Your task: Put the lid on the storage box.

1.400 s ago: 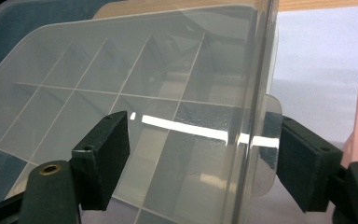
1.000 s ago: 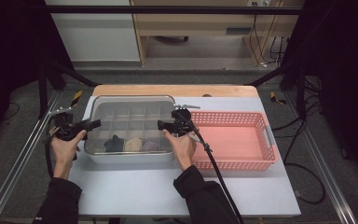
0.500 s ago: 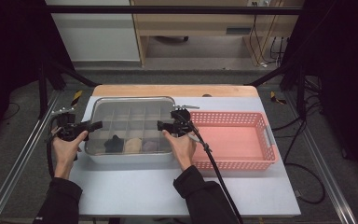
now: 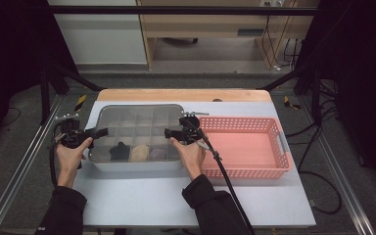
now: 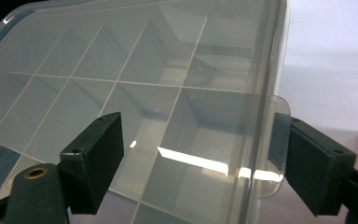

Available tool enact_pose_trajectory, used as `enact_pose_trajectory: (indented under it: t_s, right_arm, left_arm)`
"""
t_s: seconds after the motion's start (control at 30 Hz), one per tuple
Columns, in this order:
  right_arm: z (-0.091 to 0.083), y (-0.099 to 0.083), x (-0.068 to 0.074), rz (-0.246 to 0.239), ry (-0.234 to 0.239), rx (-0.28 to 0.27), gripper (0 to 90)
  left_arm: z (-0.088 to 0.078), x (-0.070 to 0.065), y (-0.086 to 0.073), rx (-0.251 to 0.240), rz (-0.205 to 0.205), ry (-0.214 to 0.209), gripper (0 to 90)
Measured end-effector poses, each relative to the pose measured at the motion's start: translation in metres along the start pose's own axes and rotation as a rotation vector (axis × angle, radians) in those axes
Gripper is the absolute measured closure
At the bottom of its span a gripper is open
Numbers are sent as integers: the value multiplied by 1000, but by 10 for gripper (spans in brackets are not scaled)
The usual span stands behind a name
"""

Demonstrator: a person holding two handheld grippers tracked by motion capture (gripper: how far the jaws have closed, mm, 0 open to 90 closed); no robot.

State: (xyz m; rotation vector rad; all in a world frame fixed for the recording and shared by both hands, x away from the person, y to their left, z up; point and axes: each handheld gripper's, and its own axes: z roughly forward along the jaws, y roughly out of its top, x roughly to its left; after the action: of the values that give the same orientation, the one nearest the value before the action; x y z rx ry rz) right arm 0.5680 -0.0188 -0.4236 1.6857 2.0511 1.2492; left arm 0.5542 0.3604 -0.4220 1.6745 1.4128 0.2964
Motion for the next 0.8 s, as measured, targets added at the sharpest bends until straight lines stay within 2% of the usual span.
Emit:
enact_pose_trajectory:
  t_s: [0.13,0.23,0.37,0.47,0.63,0.8]
  right_arm:
    - [0,0,-1,-5,4,3,189]
    - [-1,0,-1,-6,4,-10,187]
    - [-4,1,-1,-26,-27,-32,171]
    - [-9,3,-1,-24,-20,-65,171]
    - [-20,6,-1,-28,-19,-93,170]
    - [-37,8,-7,-14,5,-131,182]
  left_arm:
    - [0,0,0,0,4,4,322]
    - [-2,-1,0,-1,27,39,326]
    - [-8,0,1,-20,26,39,328]
    - [-17,-2,2,-52,31,33,328]
    - [-34,-13,5,-114,47,14,339]
    - [-46,-28,5,-141,85,-8,358]
